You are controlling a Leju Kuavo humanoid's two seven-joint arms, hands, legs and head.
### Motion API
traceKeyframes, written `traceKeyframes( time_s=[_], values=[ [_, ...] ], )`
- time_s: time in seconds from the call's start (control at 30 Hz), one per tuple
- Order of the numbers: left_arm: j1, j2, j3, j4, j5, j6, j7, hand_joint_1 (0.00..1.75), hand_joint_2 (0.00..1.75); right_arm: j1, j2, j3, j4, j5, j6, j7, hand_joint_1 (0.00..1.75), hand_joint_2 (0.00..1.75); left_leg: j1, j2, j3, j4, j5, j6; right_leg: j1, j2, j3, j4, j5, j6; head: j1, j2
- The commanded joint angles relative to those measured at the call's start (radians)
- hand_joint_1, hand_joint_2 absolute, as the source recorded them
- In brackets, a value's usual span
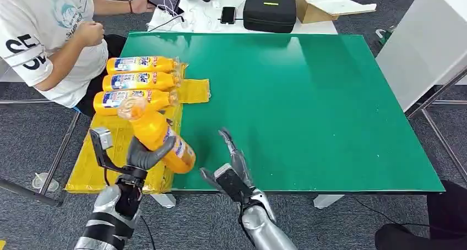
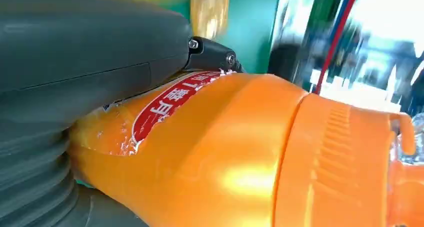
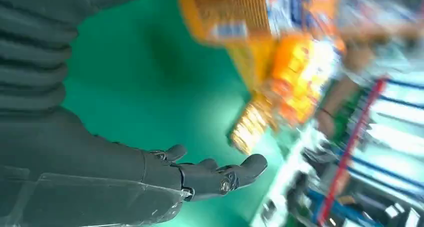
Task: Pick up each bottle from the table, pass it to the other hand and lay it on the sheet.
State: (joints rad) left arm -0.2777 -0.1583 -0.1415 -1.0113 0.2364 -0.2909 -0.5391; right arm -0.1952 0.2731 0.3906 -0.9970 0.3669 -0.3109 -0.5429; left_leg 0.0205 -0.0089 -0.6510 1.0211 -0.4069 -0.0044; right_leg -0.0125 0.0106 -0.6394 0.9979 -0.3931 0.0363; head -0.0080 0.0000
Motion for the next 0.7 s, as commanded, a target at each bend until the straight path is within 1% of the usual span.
traceKeyframes(
  time_s=[0.03,0.1,0.13,0.17,0.2,0.23,0.27,0.3,0.33,0.37,0.4,0.43,0.5,0.53,0.6,0.63,0.7],
  values=[
    [-0.097,-0.001,0.15,0.027,-0.259,0.27,-0.07,1.75,1.75,0.133,-0.047,-0.042,-0.459,-0.097,-0.1,-0.074,0.0,0.0,0.0,-0.002,0.002,0.001,-0.001,0.001,0.001,-0.004,0.003,0.001,-0.002,-0.001,0.0,0.0],
    [-0.106,-0.002,0.155,0.033,-0.278,0.289,-0.07,1.75,1.75,0.138,-0.047,-0.039,-0.483,-0.102,-0.116,-0.074,0.0,0.0,0.0,-0.002,0.0,0.001,0.0,0.001,0.0,-0.003,0.001,0.001,-0.001,-0.001,0.0,0.0],
    [-0.106,-0.002,0.155,0.033,-0.278,0.289,-0.07,1.75,1.75,0.138,-0.047,-0.039,-0.483,-0.102,-0.116,-0.074,0.0,0.0,0.0,-0.002,0.003,0.001,-0.002,0.001,0.001,-0.003,0.004,0.001,-0.002,-0.001,0.0,0.0],
    [-0.106,-0.002,0.155,0.033,-0.278,0.289,-0.07,1.75,1.75,0.138,-0.047,-0.039,-0.483,-0.102,-0.116,-0.074,0.0,0.0,0.0,-0.001,0.002,0.001,-0.001,0.001,0.0,-0.003,0.003,0.001,-0.002,-0.001,0.0,0.0],
    [-0.113,0.006,0.143,0.042,-0.339,0.369,-0.092,1.75,1.75,0.143,-0.04,-0.046,-0.493,-0.118,-0.136,-0.092,0.0,0.0,0.0,-0.001,0.0,0.0,0.0,0.001,0.0,-0.002,0.001,0.0,0.0,-0.001,0.0,0.0],
    [-0.129,0.015,0.132,0.063,-0.422,0.459,-0.105,1.75,1.75,0.145,-0.035,-0.045,-0.5,-0.142,-0.159,-0.111,0.0,0.0,0.0,-0.001,0.003,0.0,-0.001,0.002,0.0,-0.003,0.005,0.0,-0.002,-0.001,0.0,0.0],
    [-0.145,0.03,0.114,0.087,-0.524,0.553,-0.117,1.75,1.75,0.14,-0.037,-0.039,-0.502,-0.158,-0.171,-0.114,0.0,0.0,0.0,-0.002,0.002,0.0,-0.001,0.001,0.0,-0.003,0.003,0.0,-0.001,-0.001,0.0,0.0],
    [-0.161,0.046,0.092,0.114,-0.607,0.623,-0.109,1.75,1.75,0.138,-0.031,-0.043,-0.502,-0.181,-0.179,-0.119,0.0,0.0,0.0,-0.002,0.004,0.0,-0.001,0.001,0.001,-0.003,0.005,0.0,-0.002,-0.001,0.0,0.0],
    [-0.185,0.076,0.041,0.169,-0.757,0.731,-0.104,1.75,1.75,0.126,-0.035,-0.035,-0.491,-0.191,-0.182,-0.118,0.0,0.0,0.0,-0.001,0.002,0.0,-0.001,0.001,0.001,-0.002,0.003,0.0,-0.001,-0.001,0.0,0.0],
    [-0.201,0.09,0.021,0.207,-0.825,0.763,-0.09,1.75,1.75,0.117,-0.035,-0.032,-0.48,-0.206,-0.181,-0.113,0.0,0.0,0.0,-0.001,0.002,0.0,0.0,0.001,0.0,-0.003,0.003,0.0,-0.001,-0.001,0.0,0.0],
    [-0.216,0.104,0.006,0.252,-0.89,0.805,-0.081,1.75,1.75,0.108,-0.033,-0.032,-0.467,-0.225,-0.177,-0.114,0.0,0.0,0.0,-0.001,0.007,0.0,-0.002,0.002,0.001,-0.004,0.008,0.0,-0.003,-0.002,0.0,0.0],
    [-0.249,0.136,-0.07,0.353,-1.059,0.841,-0.027,1.75,1.75,0.091,-0.04,-0.024,-0.446,-0.245,-0.167,-0.115,0.0,0.0,0.0,-0.001,0.004,-0.001,0.0,0.001,0.0,-0.002,0.005,0.0,-0.001,-0.002,0.0,0.0],
    [-0.266,0.143,-0.085,0.429,-1.11,0.879,-0.039,1.75,1.75,0.08,-0.041,-0.021,-0.431,-0.265,-0.163,-0.12,0.0,0.0,-0.001,-0.001,0.004,-0.001,0.0,0.001,0.0,-0.002,0.004,-0.001,0.0,-0.001,0.0,0.0],
    [-0.279,0.16,-0.144,0.487,-1.229,0.899,-0.002,1.75,1.75,0.072,-0.047,-0.014,-0.421,-0.276,-0.155,-0.118,0.0,0.0,-0.001,-0.001,0.006,-0.002,0.0,0.001,0.0,-0.002,0.006,-0.001,-0.001,-0.002,0.0,0.0],
    [-0.275,0.165,-0.15,0.502,-1.24,0.899,-0.003,1.75,1.75,0.067,-0.047,-0.012,-0.414,-0.281,-0.15,-0.117,0.0,0.0,-0.001,0.001,0.004,-0.002,0.001,0.0,0.0,0.0,0.004,-0.001,0.0,-0.001,0.0,0.0],
    [-0.275,0.165,-0.15,0.502,-1.24,0.899,-0.003,1.75,1.75,0.067,-0.047,-0.012,-0.414,-0.281,-0.15,-0.117,0.0,0.0,0.0,0.002,0.007,-0.002,0.0,0.0,0.0,0.0,0.007,-0.002,0.0,-0.001,0.0,0.0],
    [-0.275,0.165,-0.15,0.502,-1.24,0.899,-0.003,1.75,1.75,0.067,-0.047,-0.012,-0.414,-0.281,-0.15,-0.117,0.0,0.0,0.0,0.003,0.006,-0.001,-0.001,0.001,0.0,0.001,0.006,-0.001,-0.001,-0.001,0.0,0.0]
  ],
)
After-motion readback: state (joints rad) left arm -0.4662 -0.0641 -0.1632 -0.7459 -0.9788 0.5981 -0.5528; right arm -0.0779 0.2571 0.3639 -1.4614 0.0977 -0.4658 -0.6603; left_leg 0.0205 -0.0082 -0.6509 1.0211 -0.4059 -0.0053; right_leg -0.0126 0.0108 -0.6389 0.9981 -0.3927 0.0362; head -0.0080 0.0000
